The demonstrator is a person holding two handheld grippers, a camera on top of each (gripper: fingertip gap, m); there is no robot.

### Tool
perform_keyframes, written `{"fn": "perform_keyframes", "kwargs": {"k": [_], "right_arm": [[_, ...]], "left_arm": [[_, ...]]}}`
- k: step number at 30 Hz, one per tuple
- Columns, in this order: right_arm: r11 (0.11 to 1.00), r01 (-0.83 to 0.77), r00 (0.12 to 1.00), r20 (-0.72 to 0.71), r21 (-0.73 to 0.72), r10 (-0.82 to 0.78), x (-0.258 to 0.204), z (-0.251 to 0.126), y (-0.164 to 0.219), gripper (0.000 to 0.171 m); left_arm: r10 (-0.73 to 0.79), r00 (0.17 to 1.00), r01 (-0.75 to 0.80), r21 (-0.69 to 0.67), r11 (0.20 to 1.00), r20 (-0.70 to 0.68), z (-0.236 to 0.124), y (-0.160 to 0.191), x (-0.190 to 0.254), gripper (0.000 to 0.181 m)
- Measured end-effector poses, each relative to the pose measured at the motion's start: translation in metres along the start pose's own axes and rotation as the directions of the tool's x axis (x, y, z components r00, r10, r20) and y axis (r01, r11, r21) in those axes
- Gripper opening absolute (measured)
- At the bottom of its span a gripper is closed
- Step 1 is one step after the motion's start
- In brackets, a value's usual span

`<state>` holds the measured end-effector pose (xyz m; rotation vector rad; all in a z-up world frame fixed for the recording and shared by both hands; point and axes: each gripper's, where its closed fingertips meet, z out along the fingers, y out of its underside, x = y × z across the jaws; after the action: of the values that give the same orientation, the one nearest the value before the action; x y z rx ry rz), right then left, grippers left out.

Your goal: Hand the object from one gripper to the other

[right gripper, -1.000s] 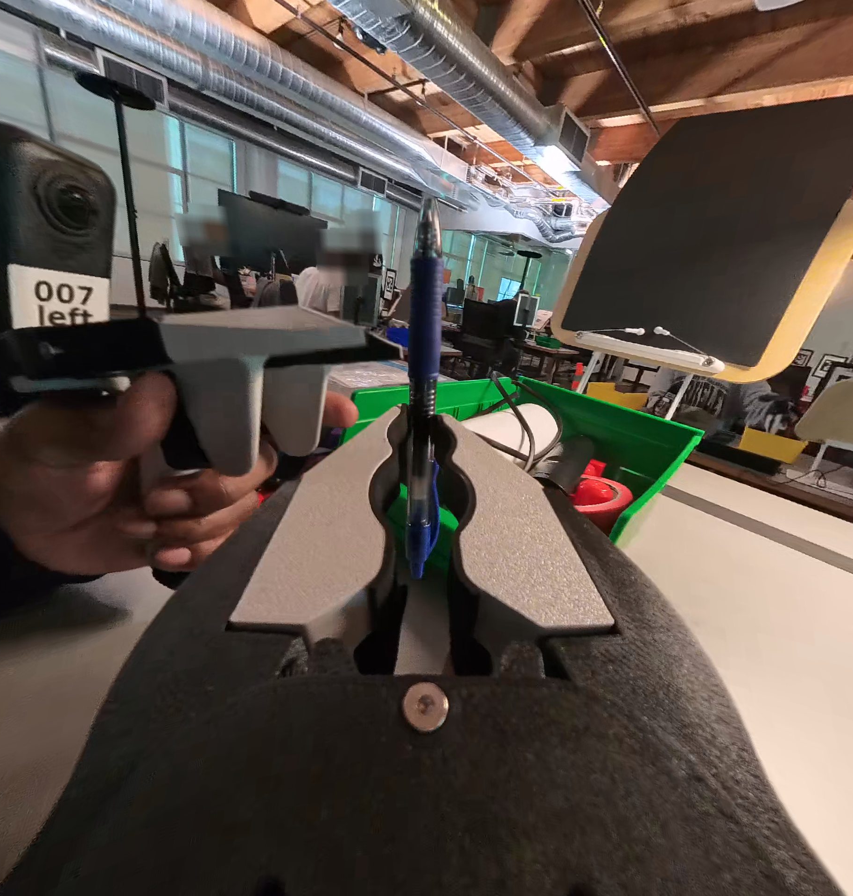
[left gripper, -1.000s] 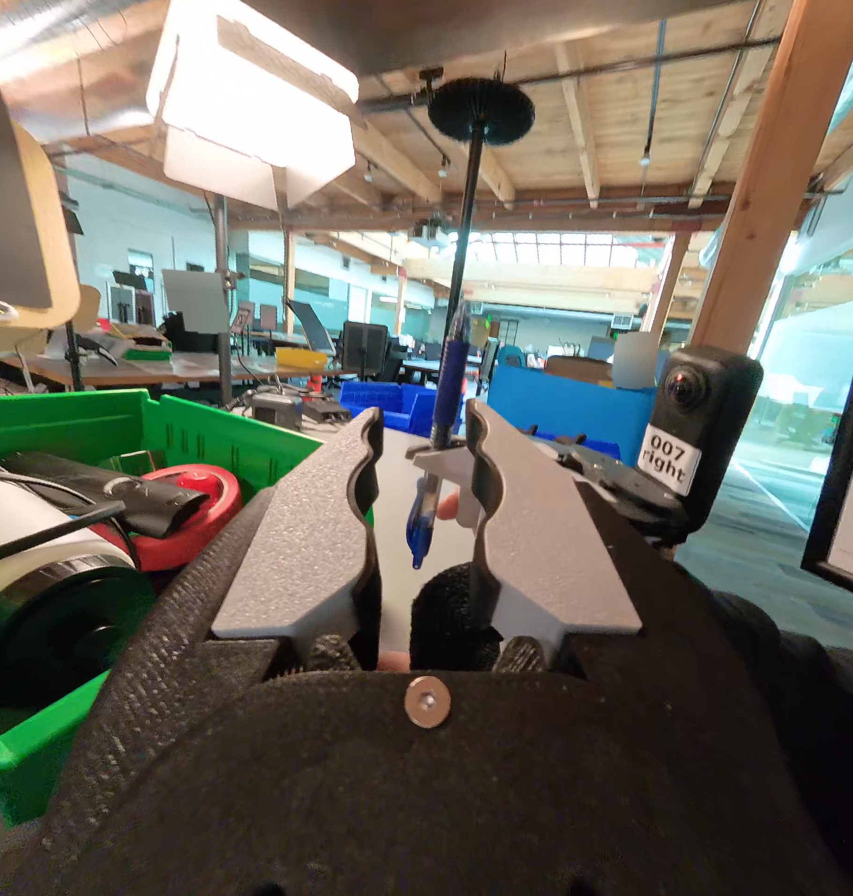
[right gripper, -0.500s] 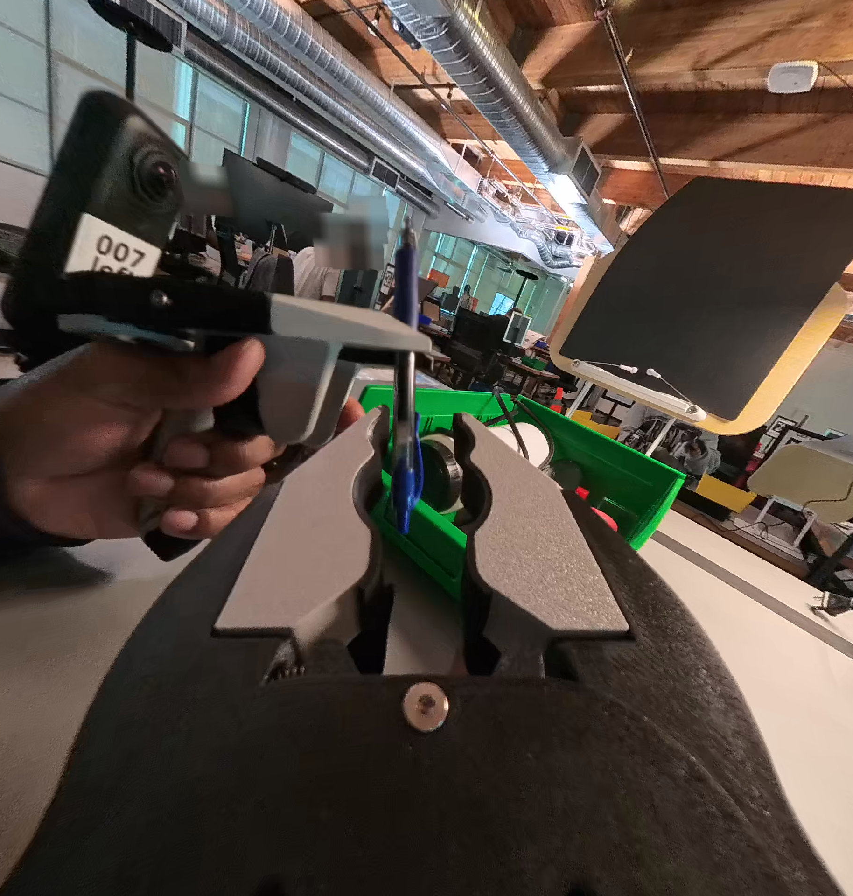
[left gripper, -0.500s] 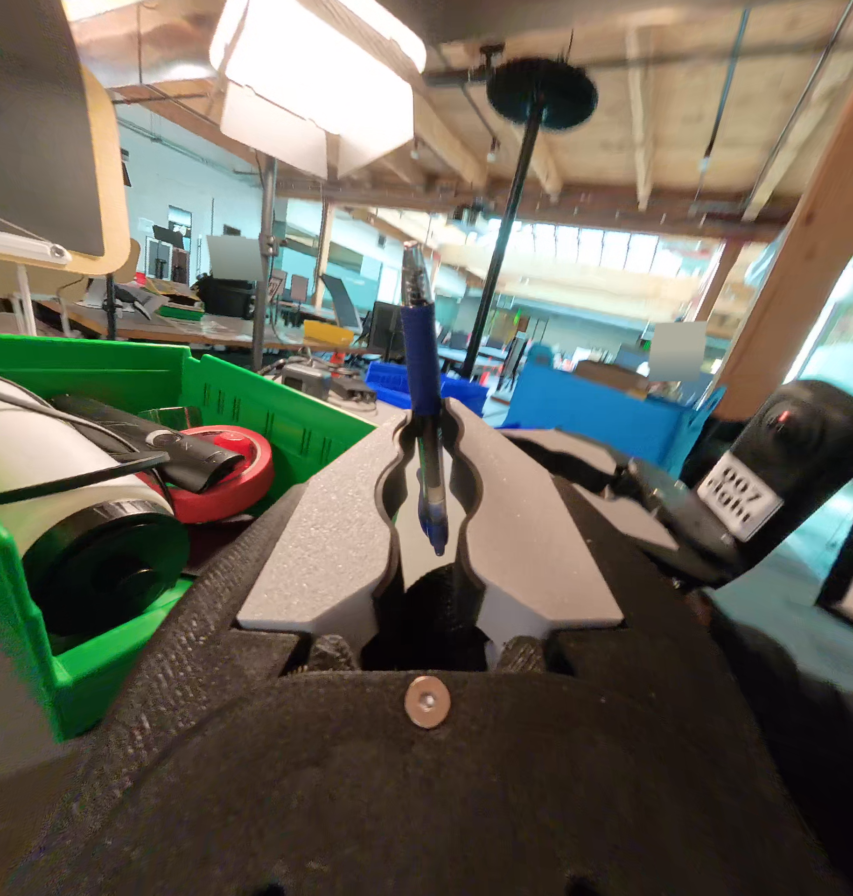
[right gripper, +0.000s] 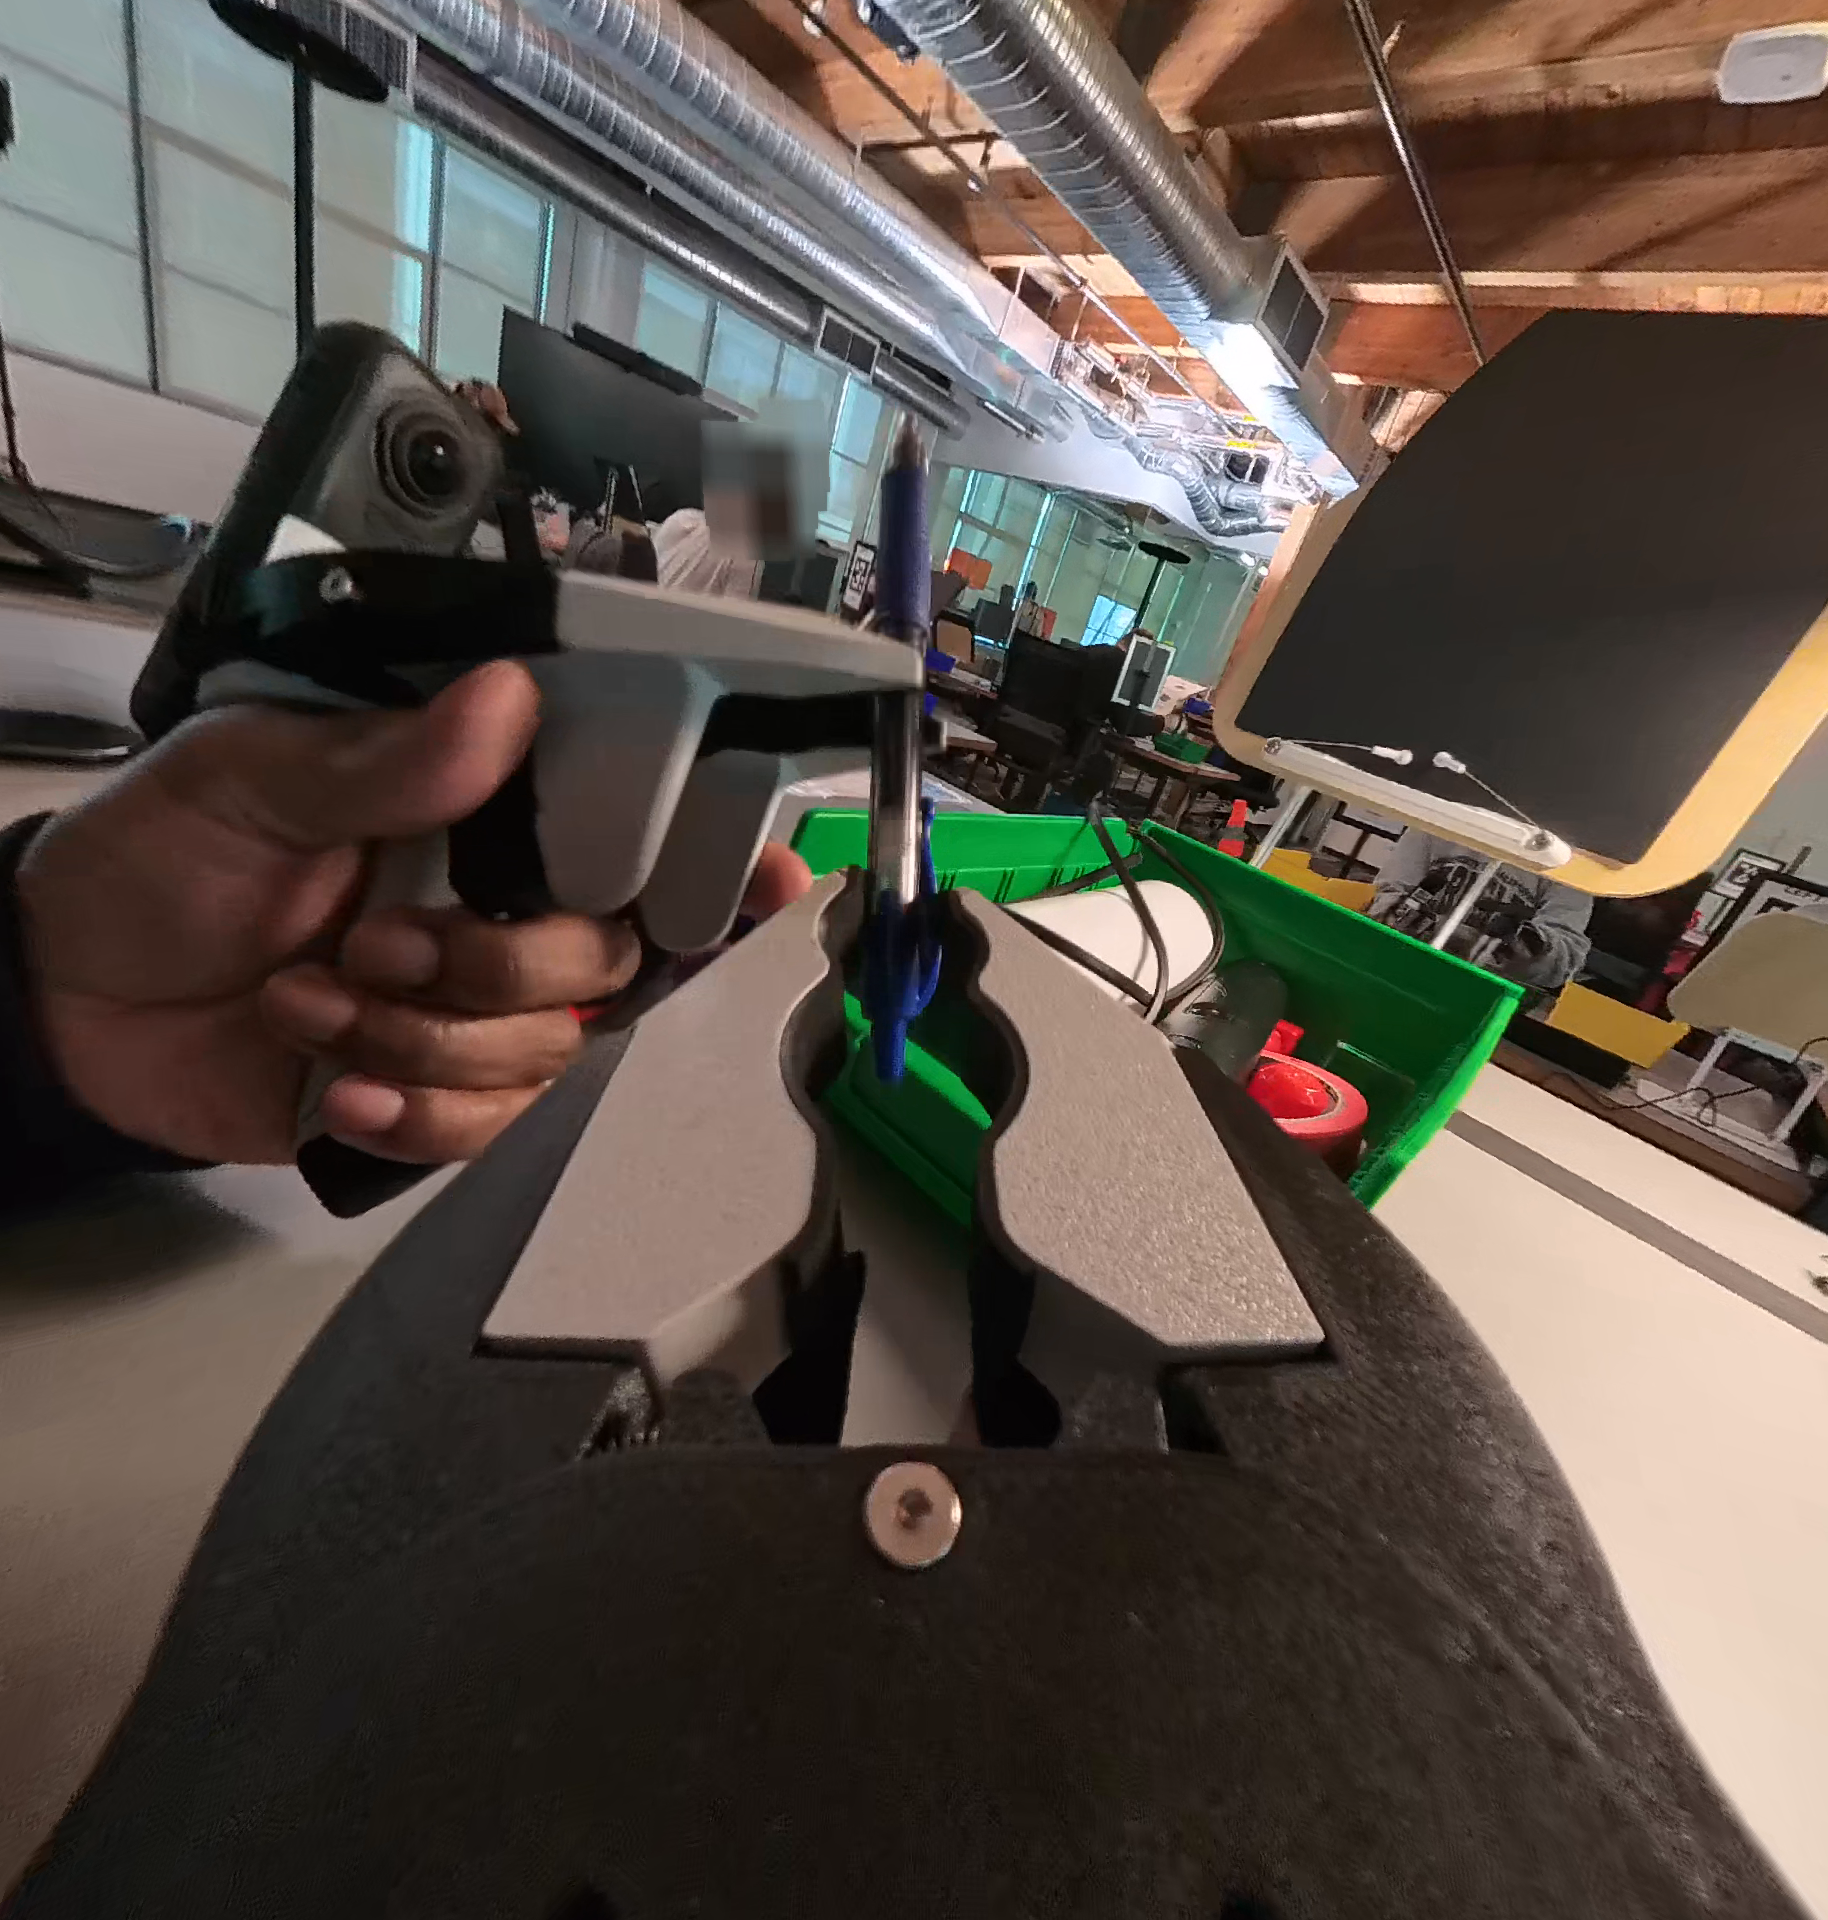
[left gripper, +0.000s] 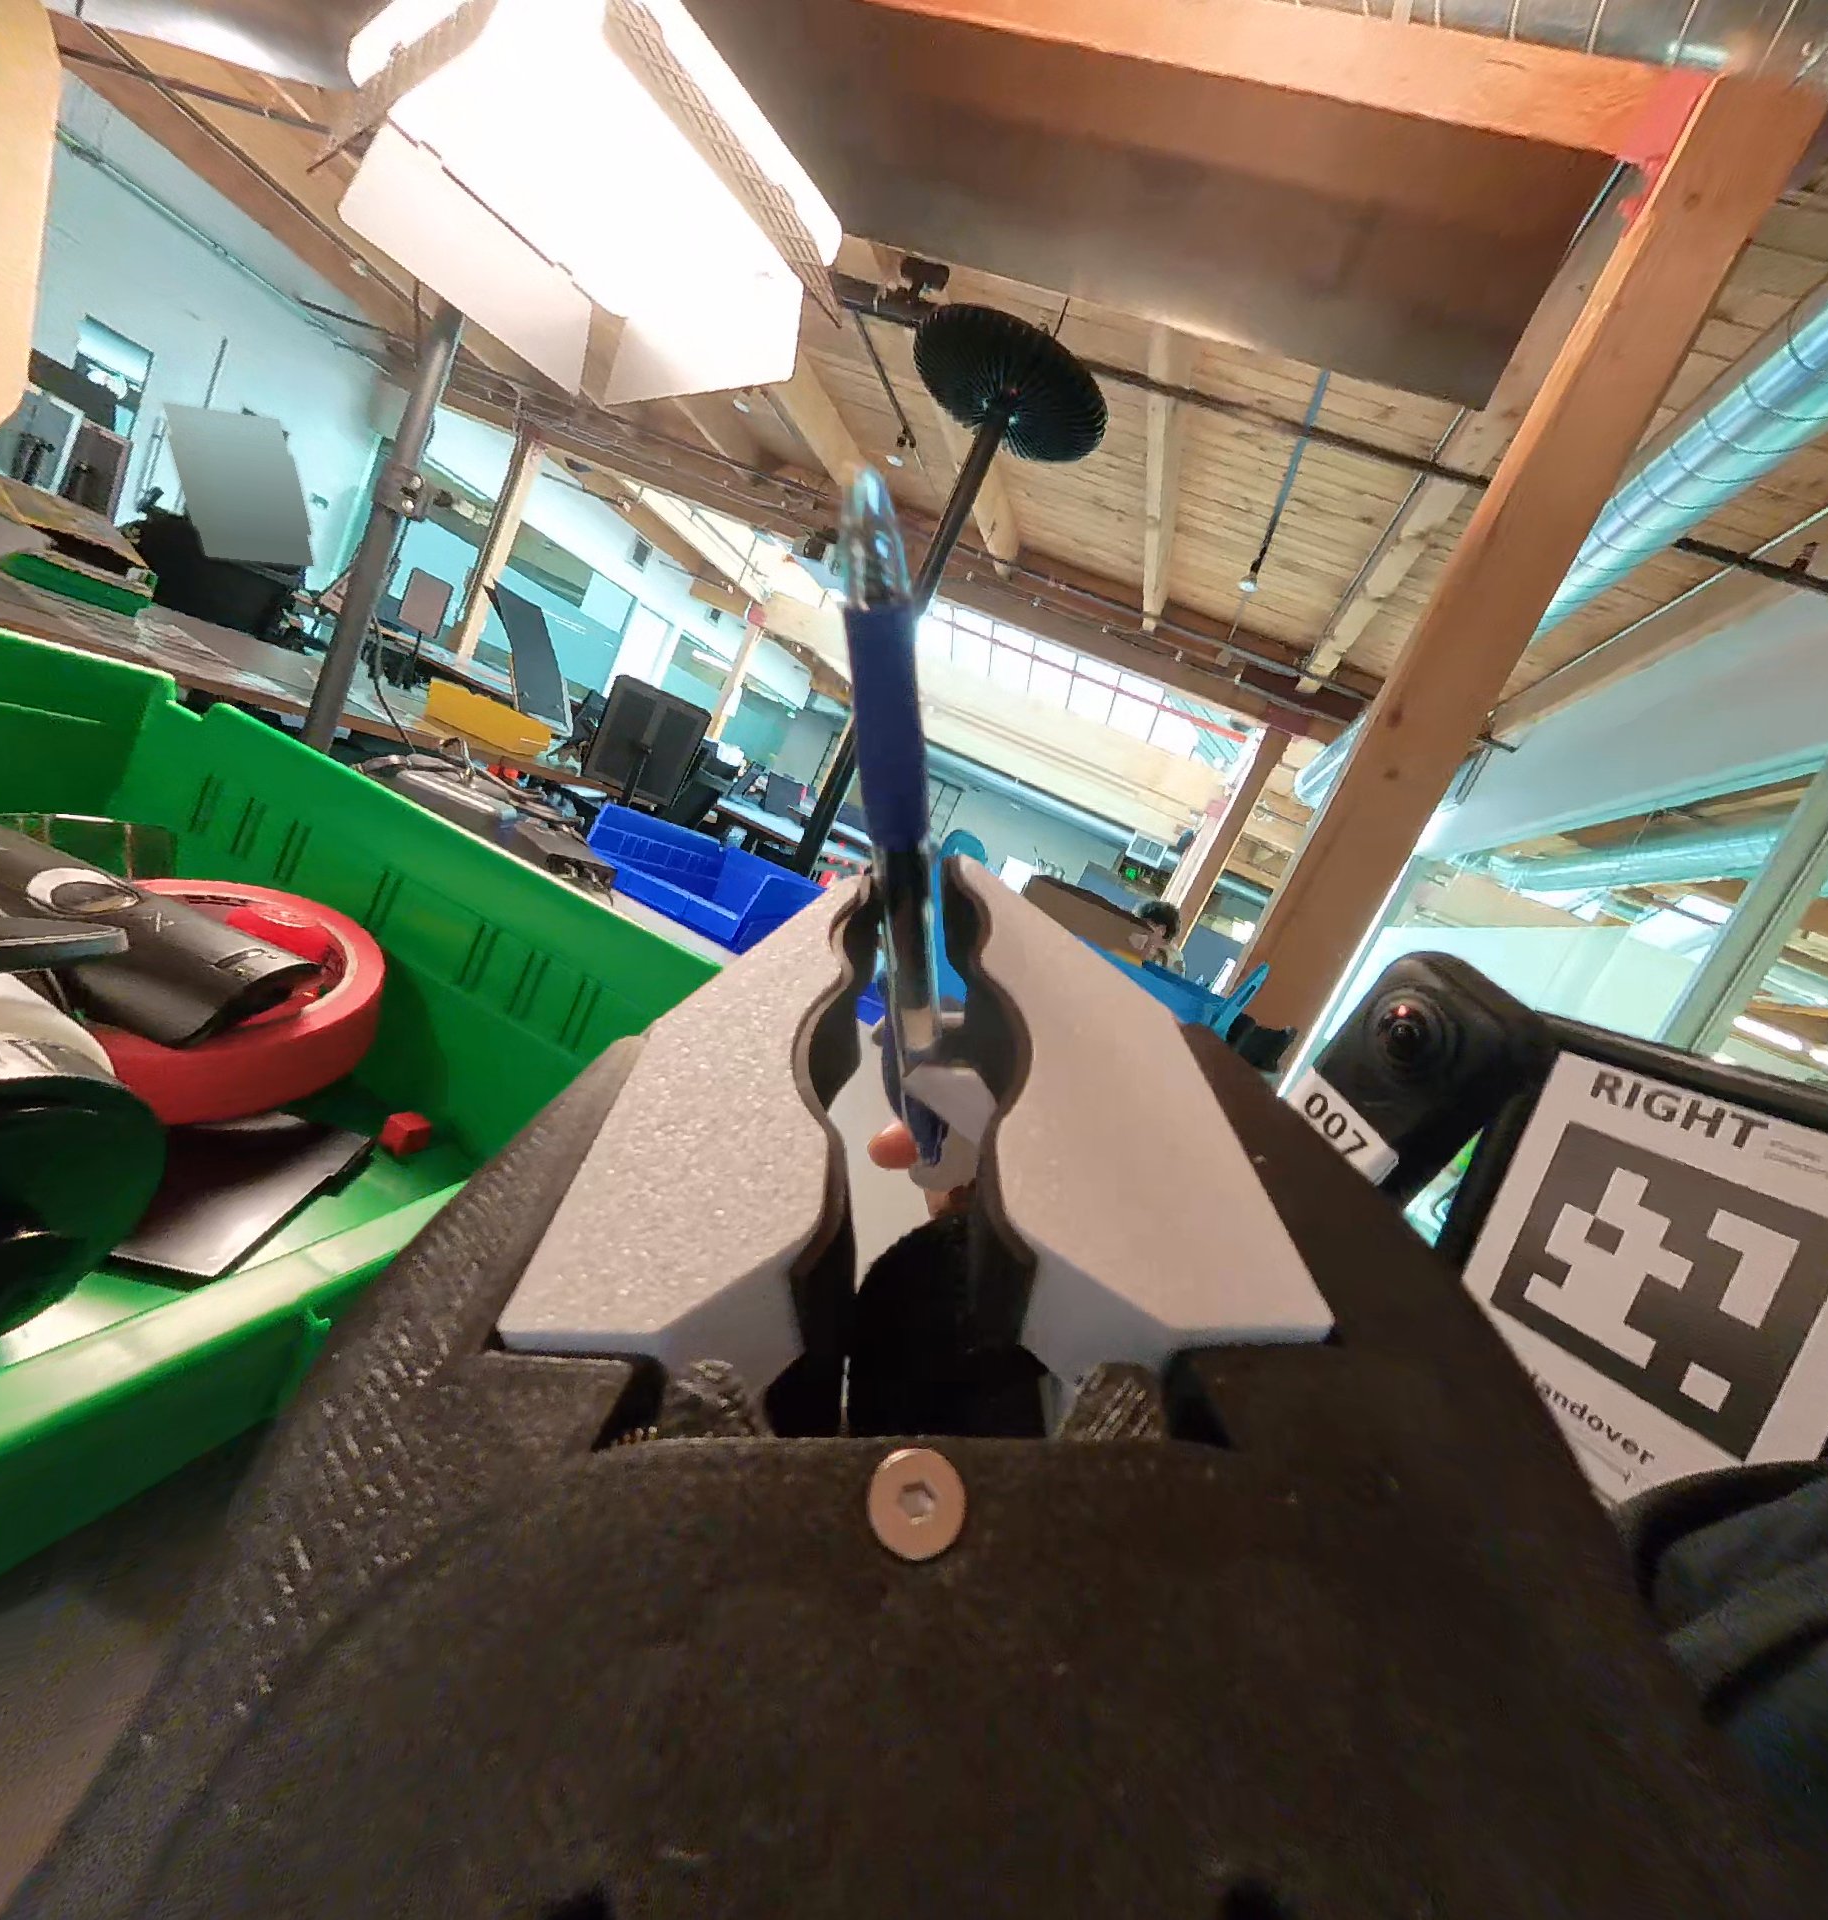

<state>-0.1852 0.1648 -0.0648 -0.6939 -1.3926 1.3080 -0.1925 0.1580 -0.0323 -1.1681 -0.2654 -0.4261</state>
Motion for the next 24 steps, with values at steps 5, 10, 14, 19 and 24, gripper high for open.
{"fn": "perform_keyframes", "kwargs": {"k": [5,10,14,19,24], "right_arm": [[1.0,-0.015,1.0,0.016,0.015,0.015,-0.001,-0.001,-0.003,0.015],[1.0,0.005,1.0,0.001,0.018,-0.005,0.0,-0.001,-0.003,0.029],[0.998,0.061,0.998,-0.007,-0.014,-0.061,-0.003,0.001,0.002,0.022],[0.999,0.036,0.999,-0.002,0.001,-0.036,-0.003,0.0,-0.001,0.014],[0.995,-0.101,0.989,0.107,0.013,0.099,-0.011,-0.001,-0.002,0.014]], "left_arm": [[0.099,0.995,-0.095,-0.118,0.988,0.028,0.007,0.022,0.001,0.013],[0.064,0.994,-0.061,-0.039,0.997,0.085,0.0,0.005,-0.012,0.013],[-0.07,0.997,0.071,-0.02,0.997,0.032,-0.001,0.005,-0.012,0.013],[0.013,0.999,-0.012,-0.034,0.999,0.037,0.002,0.007,-0.005,0.014],[0.12,0.99,-0.12,-0.004,0.993,0.07,0.0,0.0,-0.003,0.016]]}}
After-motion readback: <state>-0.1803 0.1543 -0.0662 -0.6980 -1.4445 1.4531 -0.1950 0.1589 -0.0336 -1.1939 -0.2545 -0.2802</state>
